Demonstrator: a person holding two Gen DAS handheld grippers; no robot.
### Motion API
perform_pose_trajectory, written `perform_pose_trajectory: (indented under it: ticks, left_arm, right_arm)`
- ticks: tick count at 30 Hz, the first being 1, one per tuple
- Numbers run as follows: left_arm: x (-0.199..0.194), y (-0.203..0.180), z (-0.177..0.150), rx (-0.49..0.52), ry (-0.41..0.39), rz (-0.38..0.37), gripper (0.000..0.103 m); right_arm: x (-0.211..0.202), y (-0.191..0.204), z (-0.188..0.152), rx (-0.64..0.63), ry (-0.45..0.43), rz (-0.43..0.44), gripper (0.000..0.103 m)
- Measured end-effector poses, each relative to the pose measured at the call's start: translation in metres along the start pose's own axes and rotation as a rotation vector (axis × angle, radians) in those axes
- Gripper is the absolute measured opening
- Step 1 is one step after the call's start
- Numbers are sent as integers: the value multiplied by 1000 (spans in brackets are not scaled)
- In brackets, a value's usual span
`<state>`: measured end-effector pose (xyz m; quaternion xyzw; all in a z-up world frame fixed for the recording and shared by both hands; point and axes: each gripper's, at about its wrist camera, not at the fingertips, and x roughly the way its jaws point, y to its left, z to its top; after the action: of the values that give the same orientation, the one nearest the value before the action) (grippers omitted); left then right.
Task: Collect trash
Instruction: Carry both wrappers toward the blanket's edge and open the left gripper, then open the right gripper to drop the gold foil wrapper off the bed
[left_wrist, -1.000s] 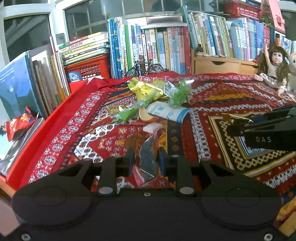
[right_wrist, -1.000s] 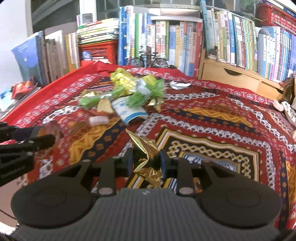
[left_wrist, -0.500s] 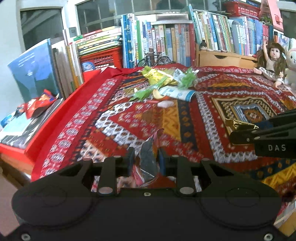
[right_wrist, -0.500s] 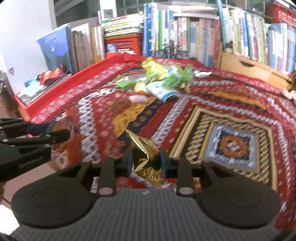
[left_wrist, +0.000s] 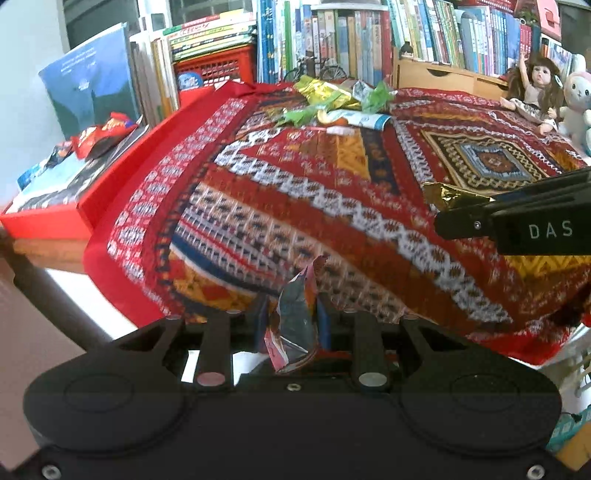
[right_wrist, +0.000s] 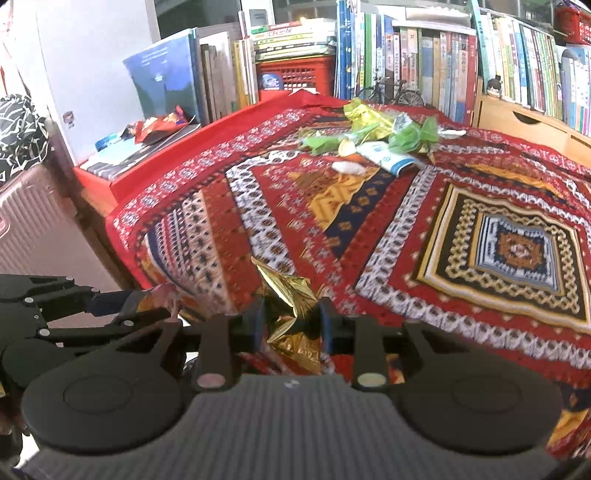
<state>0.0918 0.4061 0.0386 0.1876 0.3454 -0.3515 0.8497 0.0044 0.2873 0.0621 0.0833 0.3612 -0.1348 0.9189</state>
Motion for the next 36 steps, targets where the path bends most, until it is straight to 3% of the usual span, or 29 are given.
perform_pose_trajectory:
  ticks: [5,11,13,15,17,23,27,31,34,36]
  left_arm:
    - [-1,12,-12,-43,30,-9,27]
    - [2,10,-18,-12,35,-20,30]
    - [2,8,-17,-10,24,-18,36]
    - [2,9,-15,-20,13,-15,53]
    - [1,10,-13,-28,-2,-18,62]
    - [2,14,-11,-8,-30,18,78]
    - [5,23,-14,-51,-17,65,97]
    - [7,37,-17,-97,1,80,100]
    - [10,42,-18,-100,16,96,103]
    - [13,45,-18,-106,36,110,103]
  right_arm:
    - [-6,15,-13,2,7,-3,36]
    - [-9,30,-23,-41,14,-6,36]
    - [-11,31,-23,-39,7,-2,36]
    - [-12,30,-24,-33,7,-5,37]
    - [-11,29,-25,-32,13,-11,37]
    - [-11,28,-28,-34,27,-17,40]
    - [-8,31,-28,-42,33,-12,40]
    - [-6,35,-29,-40,37,6,41]
    - [-3,39,-30,-47,53,21,54]
    - [-1,42,-31,-55,56,32,54]
